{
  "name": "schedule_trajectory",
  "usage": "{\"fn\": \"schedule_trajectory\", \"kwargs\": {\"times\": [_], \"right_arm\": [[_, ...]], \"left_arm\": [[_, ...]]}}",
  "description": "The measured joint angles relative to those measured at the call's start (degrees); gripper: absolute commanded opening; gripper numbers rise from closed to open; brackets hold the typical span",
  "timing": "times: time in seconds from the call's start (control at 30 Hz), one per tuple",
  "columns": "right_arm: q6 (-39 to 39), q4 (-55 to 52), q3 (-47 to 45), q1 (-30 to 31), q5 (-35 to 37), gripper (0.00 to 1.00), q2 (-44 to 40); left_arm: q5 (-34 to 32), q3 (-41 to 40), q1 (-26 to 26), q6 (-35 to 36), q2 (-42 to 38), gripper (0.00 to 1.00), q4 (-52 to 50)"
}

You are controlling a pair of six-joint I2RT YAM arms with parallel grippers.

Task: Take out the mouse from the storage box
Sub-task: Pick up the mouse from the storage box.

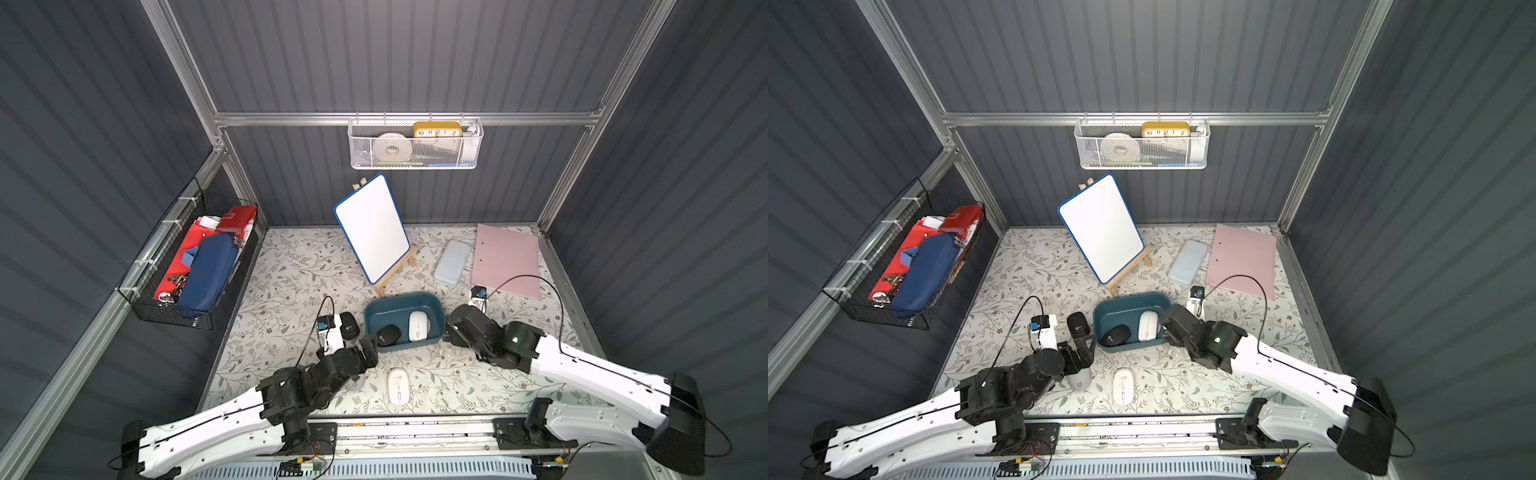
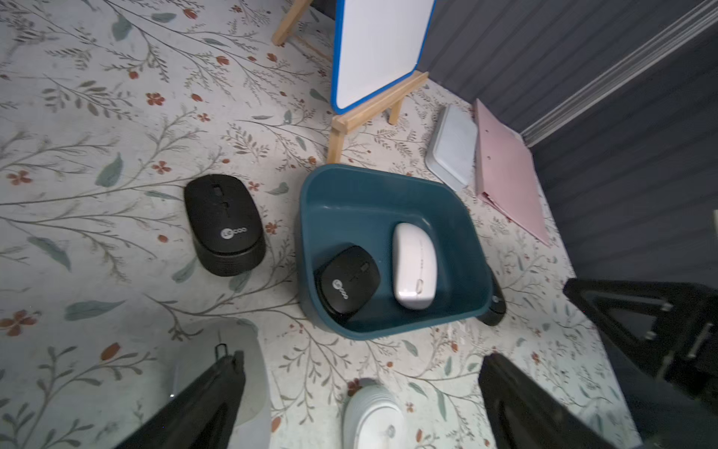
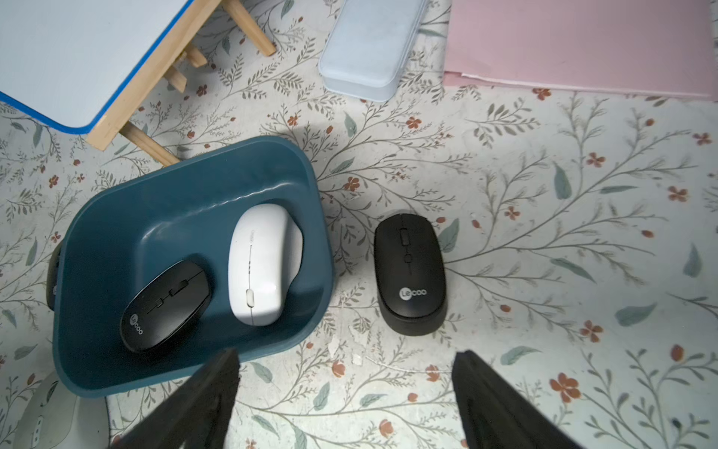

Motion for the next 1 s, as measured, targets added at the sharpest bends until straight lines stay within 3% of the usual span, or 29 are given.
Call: {"fn": "schedule_trajectory", "kwargs": {"times": [0.13,0.4,0.77,1.0], "right_arm": [[-0.5,0.5,6.6,0.0,-2.8,0.9,10.1],[-0.3,0.4,16.1,0.0,-7.2,0.89,23.8],[0.8,-4.2,28.0,0.0,-7.8,0.87,38.7],[0.6,-4.5,28.7,-0.3,-6.1,0.86,41.1]], "left_arm": [[-2.3,0.0,3.0,2.0,4.0,0.99,0.6],[-2.4,0.0,14.4,8.5,5.5,0.99,5.5],[-1.9,-3.1,15.1,15.8,7.3,0.99,13.8],[-1.8,-4.6,15.1,17.1,3.1,0.99,15.7]]}}
